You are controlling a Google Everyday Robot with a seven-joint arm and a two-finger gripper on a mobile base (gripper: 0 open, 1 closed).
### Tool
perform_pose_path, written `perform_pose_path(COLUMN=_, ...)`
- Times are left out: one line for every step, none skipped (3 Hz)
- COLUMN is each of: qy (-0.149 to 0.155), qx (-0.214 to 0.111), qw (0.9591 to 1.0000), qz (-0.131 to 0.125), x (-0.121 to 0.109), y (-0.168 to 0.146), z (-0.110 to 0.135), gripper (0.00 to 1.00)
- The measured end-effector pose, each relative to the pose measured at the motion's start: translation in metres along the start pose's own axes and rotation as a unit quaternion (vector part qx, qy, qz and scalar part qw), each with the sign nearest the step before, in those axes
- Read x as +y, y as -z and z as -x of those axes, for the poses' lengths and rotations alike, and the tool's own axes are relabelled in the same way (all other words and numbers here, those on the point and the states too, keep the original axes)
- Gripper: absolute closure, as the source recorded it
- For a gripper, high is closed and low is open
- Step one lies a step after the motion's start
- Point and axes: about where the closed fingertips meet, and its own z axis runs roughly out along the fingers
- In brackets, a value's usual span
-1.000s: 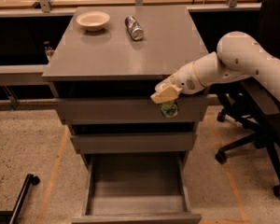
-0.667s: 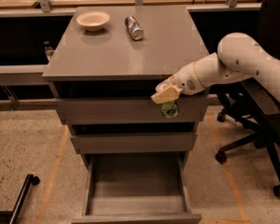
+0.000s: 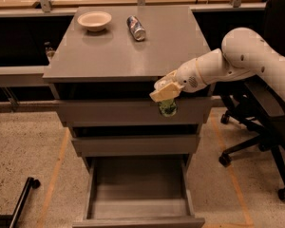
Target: Pick green can from bottom drawer and place on counter
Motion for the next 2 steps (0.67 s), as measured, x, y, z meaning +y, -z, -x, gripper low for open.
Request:
perform_pose_path(qy=0.032, qx=-0.021, qw=0.9992, qz=0.015, x=0.028, y=0.008, z=0.032, gripper=1.00)
perform_pose_path(qy=0.081, qx=-0.040, qw=0.9959, qz=0.004, x=0.046, y=0.025, z=0.081, gripper=1.00)
